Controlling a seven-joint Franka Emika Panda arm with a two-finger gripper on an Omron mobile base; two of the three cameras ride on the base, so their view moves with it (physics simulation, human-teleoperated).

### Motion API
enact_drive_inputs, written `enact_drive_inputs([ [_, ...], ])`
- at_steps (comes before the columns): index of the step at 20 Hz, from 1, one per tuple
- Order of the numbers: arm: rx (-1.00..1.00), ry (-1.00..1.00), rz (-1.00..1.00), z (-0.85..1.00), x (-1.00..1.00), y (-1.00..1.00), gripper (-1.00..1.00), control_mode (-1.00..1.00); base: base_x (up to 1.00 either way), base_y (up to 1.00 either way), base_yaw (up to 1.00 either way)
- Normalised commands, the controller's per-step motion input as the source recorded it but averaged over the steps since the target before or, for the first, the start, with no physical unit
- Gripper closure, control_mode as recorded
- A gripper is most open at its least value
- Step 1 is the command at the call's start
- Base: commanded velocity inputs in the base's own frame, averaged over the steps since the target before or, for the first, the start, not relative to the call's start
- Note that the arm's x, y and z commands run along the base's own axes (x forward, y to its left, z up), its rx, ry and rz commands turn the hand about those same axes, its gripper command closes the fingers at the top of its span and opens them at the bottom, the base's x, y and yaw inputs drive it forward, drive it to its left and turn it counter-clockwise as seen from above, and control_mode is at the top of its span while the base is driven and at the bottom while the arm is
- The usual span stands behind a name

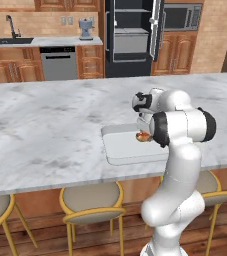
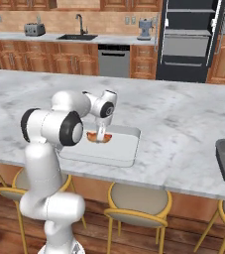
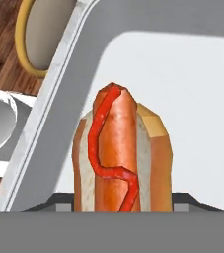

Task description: Place the cold items (kiwi and apple) from the fridge in one tupperware on the dining counter. Place the warm items (kebab skewer and hot dog) in the stove area in another tupperware.

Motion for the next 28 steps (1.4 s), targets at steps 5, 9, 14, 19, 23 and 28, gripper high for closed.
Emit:
enact_drive_inputs([
  [5, -0.05, 0.00, -0.15, -0.41, 0.25, 0.00, 1.00, -1.00, 0.00, 0.00, 0.00],
  [9, -0.11, 0.00, -0.09, -0.47, 0.23, 0.00, 1.00, -1.00, 0.00, 0.00, 0.00],
  [14, 0.00, 0.01, -0.05, -0.26, 0.22, 0.00, 1.00, -1.00, 0.00, 0.00, 0.00],
  [19, 0.00, 0.00, 0.00, -0.27, 0.15, 0.00, -1.00, -1.00, 0.00, 0.00, 0.00],
  [23, 0.00, -0.02, 0.00, -0.19, 0.00, 0.00, -1.00, -1.00, 0.00, 0.00, 0.00],
  [28, 0.00, -0.34, 0.01, 0.01, -0.24, 0.00, -1.00, -1.00, 0.00, 0.00, 0.00],
])
